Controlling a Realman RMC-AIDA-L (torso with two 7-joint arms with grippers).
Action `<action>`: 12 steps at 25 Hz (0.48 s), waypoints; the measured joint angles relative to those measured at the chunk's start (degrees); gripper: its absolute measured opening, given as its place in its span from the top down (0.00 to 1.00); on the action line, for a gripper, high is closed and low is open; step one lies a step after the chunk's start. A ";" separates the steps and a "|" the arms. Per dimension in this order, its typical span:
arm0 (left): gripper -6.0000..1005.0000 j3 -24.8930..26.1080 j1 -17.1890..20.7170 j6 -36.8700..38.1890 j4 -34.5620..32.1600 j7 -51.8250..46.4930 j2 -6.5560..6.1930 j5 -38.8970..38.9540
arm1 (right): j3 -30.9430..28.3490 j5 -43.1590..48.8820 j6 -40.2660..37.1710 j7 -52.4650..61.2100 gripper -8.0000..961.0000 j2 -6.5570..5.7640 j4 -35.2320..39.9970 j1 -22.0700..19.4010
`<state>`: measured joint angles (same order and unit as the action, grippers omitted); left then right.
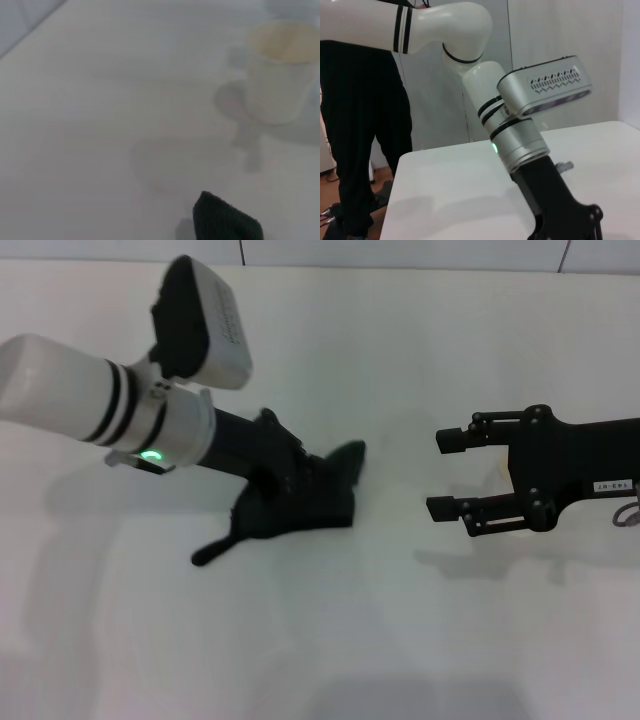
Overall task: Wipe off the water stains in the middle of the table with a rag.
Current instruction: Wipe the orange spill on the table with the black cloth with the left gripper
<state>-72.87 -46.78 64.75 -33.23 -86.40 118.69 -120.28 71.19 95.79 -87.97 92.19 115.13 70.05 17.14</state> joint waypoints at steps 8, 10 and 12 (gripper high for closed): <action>0.92 2.33 1.41 -0.41 -3.25 -0.96 -1.00 -1.89 | -0.22 0.10 -0.26 0.10 0.21 0.00 -0.09 -0.23; 0.92 2.35 1.49 -0.29 -3.53 -1.24 -0.94 -1.95 | -0.26 0.15 -0.27 0.10 0.21 0.00 -0.09 -0.27; 0.92 2.31 1.49 0.00 -3.56 -1.50 -0.63 -2.01 | -0.29 0.19 -0.27 0.10 0.21 -0.02 -0.09 -0.31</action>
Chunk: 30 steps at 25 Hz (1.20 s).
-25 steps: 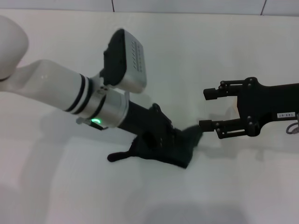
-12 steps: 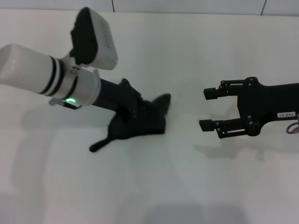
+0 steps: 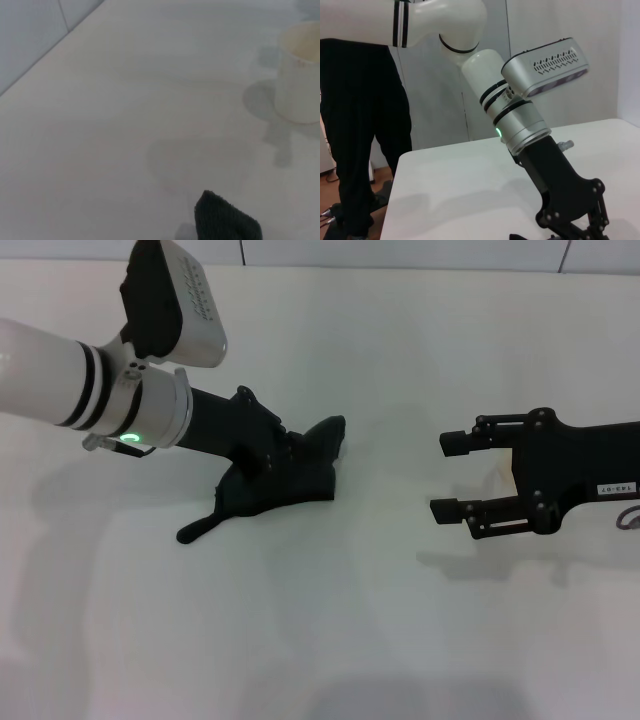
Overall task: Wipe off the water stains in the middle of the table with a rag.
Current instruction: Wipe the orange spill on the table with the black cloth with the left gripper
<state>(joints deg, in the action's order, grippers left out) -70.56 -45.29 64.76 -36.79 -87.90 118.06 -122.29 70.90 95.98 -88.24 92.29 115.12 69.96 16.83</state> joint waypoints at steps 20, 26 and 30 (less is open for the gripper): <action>0.92 -0.14 13.31 5.64 -14.44 -4.56 0.69 -1.08 | 1.55 -0.12 0.96 0.00 0.21 0.02 -0.76 0.08; 0.92 -0.39 16.68 7.62 -17.37 -5.71 0.94 -1.17 | 1.99 -0.18 1.39 0.00 0.21 0.02 -1.00 0.12; 0.92 -0.39 18.63 8.31 -19.29 -6.04 0.94 -1.09 | 2.30 -0.18 1.58 0.00 0.21 0.02 -1.49 0.18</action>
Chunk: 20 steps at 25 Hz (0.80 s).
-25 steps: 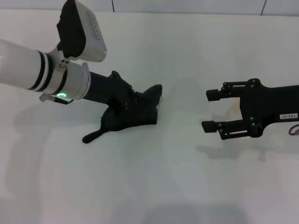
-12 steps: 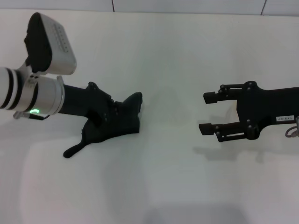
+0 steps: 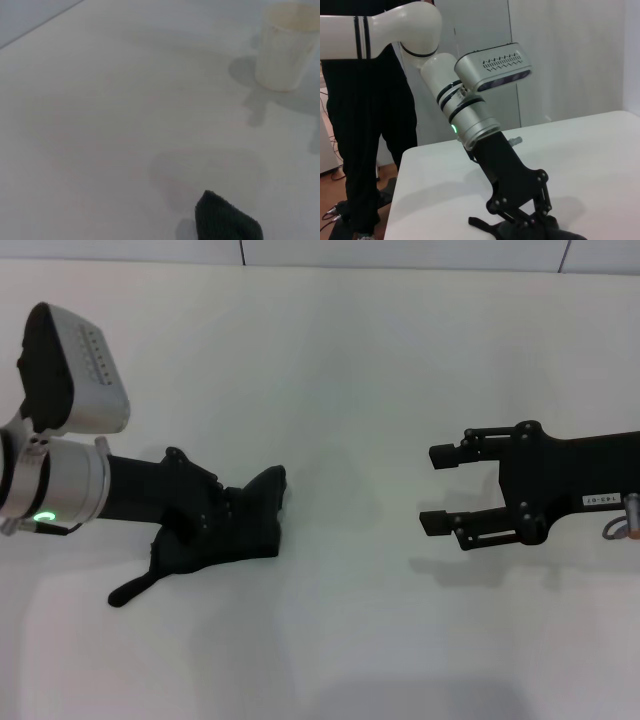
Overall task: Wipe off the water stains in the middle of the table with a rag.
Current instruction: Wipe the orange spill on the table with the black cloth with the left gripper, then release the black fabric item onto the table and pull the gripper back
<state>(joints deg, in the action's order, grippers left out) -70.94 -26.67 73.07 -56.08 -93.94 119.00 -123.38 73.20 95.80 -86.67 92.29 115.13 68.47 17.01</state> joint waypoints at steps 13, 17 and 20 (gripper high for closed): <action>0.80 0.46 0.48 -0.59 -0.22 -3.92 0.01 -0.22 | 1.12 -0.40 0.92 0.00 0.20 0.00 -0.10 0.13; 0.67 0.76 0.50 -1.27 -0.24 -4.49 0.00 0.09 | 1.07 -0.62 0.93 0.00 0.20 0.00 -0.04 0.13; 0.66 2.69 0.29 -1.52 -0.28 -4.77 0.02 0.28 | 0.95 -0.62 0.94 0.00 0.20 0.00 0.11 0.14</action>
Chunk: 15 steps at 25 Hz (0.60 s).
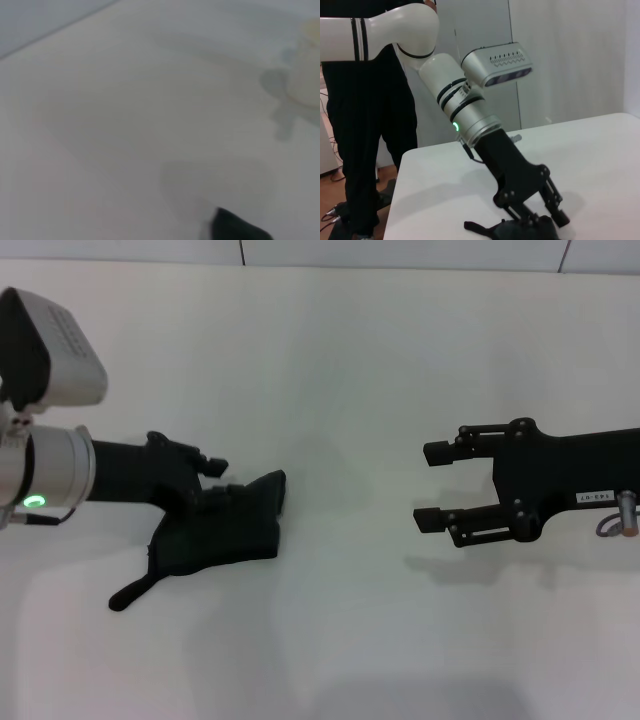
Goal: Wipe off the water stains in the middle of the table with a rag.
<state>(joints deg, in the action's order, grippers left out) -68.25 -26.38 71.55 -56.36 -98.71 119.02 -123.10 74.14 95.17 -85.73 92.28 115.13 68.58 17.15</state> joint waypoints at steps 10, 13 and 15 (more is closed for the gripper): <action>0.52 0.20 -1.64 0.23 0.06 -1.96 0.00 -1.19 | -0.25 -0.05 0.00 0.60 0.20 0.00 0.46 0.07; 0.42 0.16 -1.67 0.59 -0.26 -1.88 0.03 -1.35 | -0.31 -0.07 -0.09 0.81 0.20 0.00 0.53 0.06; 0.33 0.12 -1.74 0.95 -0.68 -1.76 0.05 -1.37 | -0.32 -0.08 -0.22 1.01 0.20 0.00 0.79 -0.05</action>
<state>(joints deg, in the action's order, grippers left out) -68.13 -28.12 72.50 -57.04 -100.47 119.07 -124.47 73.82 95.10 -85.95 93.29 115.13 69.37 17.10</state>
